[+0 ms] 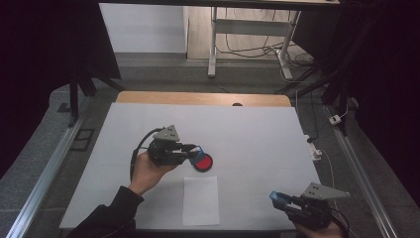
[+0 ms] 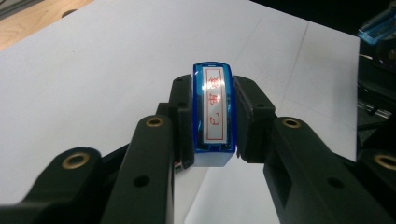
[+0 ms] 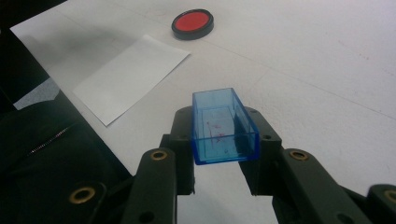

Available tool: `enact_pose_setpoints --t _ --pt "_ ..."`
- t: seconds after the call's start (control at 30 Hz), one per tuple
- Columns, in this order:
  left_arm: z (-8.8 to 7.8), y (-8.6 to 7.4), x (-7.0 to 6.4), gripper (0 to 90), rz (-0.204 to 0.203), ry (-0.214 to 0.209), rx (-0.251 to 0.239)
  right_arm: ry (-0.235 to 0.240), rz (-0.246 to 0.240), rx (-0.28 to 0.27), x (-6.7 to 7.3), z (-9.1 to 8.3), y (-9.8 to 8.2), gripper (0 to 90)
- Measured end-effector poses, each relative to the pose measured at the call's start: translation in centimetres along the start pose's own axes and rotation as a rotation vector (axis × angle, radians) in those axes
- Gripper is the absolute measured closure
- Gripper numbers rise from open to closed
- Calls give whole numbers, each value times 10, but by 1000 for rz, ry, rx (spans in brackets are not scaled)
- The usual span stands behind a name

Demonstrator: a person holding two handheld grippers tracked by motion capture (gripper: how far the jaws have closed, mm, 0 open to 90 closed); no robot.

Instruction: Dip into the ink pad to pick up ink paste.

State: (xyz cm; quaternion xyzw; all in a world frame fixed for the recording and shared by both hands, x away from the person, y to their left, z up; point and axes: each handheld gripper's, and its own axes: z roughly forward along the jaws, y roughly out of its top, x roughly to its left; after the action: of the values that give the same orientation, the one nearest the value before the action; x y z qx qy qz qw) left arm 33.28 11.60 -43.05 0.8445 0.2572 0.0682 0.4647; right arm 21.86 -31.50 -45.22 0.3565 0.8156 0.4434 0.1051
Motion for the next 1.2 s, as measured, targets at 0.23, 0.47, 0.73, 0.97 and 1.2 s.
enact_pose_setpoints --t 0.23,0.47,0.73,0.97,1.2 --pt "12 8 7 706 -2 3 6 -3 -4 0 1 0 0 687" --pt "28 9 13 706 -4 21 26 2 -13 4 2 0 0 687" --pt "43 5 19 706 -16 41 59 12 -14 9 1 0 -1 687" --pt "54 0 22 706 -12 53 96 13 -17 12 2 0 0 687" --pt "62 -6 24 706 -22 61 121 19 -16 12 2 0 -1 687"
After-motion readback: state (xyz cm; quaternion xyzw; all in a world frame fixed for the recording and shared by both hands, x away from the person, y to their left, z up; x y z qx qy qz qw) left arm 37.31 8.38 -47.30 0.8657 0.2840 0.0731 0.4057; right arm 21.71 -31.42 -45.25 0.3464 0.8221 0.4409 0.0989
